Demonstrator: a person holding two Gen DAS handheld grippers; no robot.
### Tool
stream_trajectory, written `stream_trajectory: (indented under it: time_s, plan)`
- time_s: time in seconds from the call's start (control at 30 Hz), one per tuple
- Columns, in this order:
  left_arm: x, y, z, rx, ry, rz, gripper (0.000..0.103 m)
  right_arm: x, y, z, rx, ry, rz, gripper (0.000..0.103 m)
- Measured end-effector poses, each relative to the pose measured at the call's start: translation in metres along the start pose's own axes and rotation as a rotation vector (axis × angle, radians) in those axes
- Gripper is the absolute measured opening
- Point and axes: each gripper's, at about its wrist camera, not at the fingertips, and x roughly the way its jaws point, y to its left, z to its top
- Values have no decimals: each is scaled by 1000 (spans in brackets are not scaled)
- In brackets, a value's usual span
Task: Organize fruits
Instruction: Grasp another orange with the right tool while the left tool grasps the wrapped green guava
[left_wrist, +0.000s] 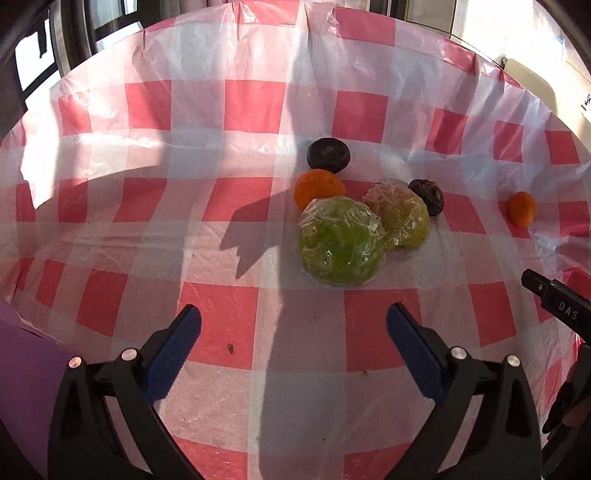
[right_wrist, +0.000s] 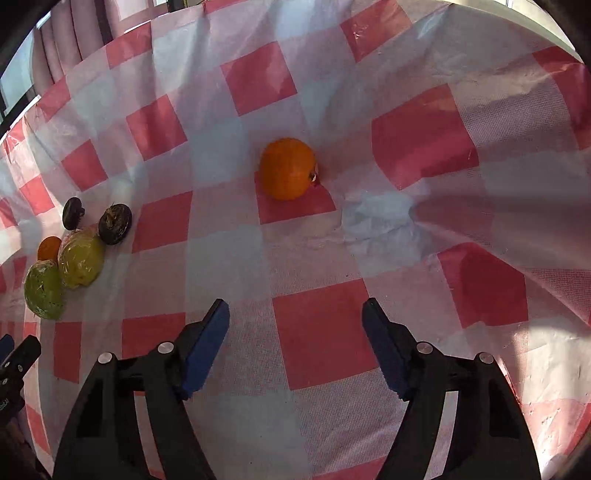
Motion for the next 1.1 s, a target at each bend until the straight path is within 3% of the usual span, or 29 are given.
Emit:
stream_trajectory:
  time_s: [0.13, 0.37, 0.8, 0.9, 0.97, 1.0, 1.03, 1.07, 1.1]
  plan:
    - [16, -4, 8, 3, -1, 33, 100, 22, 1, 29, 13, -36, -11, 70]
    - [36, -12, 14, 22, -11, 26, 101, 45, 6, 62, 17, -70, -7, 67]
    - [56, -10, 35, 57, -36, -16, 100, 49, 13, 59, 1, -94, -19, 63]
    - [53, -14, 34, 77, -48, -33, 91, 46, 11, 56, 0, -95, -19, 63]
    - [50, -22, 33, 118, -66, -59, 76, 47, 11, 56, 0, -95, -18, 63]
    - [47, -30, 32, 148, -74, -78, 61, 47, 11, 56, 0, -95, -18, 61]
    - [46, -33, 31, 166, -69, -76, 58, 47, 11, 56, -2, -97, -15, 58]
    - [44, -34, 31, 155, -53, -90, 57, 49, 13, 57, -2, -102, -14, 44]
    - [42, -32, 30, 138, -40, -103, 57, 46, 11, 58, 4, -109, -17, 40]
